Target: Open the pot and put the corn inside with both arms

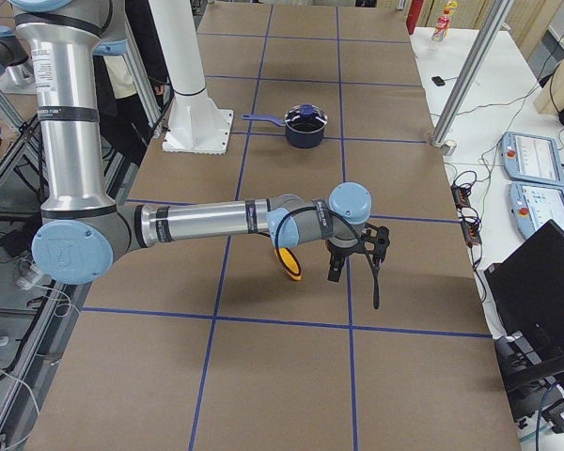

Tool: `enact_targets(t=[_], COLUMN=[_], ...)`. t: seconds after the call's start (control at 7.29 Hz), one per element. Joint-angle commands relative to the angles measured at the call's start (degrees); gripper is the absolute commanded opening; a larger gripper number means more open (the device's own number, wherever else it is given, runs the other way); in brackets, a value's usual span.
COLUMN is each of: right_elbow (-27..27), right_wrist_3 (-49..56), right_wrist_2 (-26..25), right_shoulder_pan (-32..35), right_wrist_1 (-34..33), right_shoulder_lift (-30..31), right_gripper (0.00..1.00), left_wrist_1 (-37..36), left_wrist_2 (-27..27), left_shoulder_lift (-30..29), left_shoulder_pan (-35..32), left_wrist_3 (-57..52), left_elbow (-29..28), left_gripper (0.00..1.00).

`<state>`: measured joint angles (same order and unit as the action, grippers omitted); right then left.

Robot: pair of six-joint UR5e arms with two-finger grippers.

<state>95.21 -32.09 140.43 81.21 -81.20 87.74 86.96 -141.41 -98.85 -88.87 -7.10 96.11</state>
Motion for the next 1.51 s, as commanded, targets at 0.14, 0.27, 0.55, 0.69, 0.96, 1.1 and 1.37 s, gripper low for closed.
enact_targets(t=[0.14, 0.27, 0.55, 0.69, 0.96, 1.1, 1.37], right_elbow=[3.8, 5.1, 5.2, 5.2, 5.3, 5.7, 5.7], right_wrist_3=[-6.8, -8.1, -9.6, -12.5, -13.3, -13.4, -13.3], right_wrist_2=[-1.6, -3.7, -3.9, -5.8, -6.6, -6.5, -5.4], right_shoulder_pan=[-4.2, -5.3, -7.9, -9.9, -12.5, -13.8, -15.7], right_wrist_1=[0.3, 0.4, 1.1, 4.1, 5.3, 5.3, 7.0], right_shoulder_lift=[3.0, 3.8, 5.2, 5.3, 5.3, 6.0, 8.2], right_gripper=[1.00, 1.00, 1.00, 1.00, 1.00, 1.00, 1.00], left_wrist_1=[-0.2, -0.3, -0.3, -0.3, -0.3, -0.3, -1.5], left_wrist_2=[0.2, 0.7, 1.7, 3.6, 8.4, 11.1, 16.7], left_shoulder_lift=[-3.8, -5.3, -10.4, -12.8, -18.4, -20.6, -25.3], left_shoulder_pan=[8.6, 13.3, 19.2, 22.7, 30.6, 34.5, 41.7], left_wrist_3=[20.7, 29.1, 43.6, 50.1, 62.9, 68.5, 75.4], left_elbow=[7.7, 10.7, 13.3, 14.4, 15.3, 15.8, 15.1], left_gripper=[0.98, 0.98, 0.98, 0.98, 0.98, 0.98, 0.98])
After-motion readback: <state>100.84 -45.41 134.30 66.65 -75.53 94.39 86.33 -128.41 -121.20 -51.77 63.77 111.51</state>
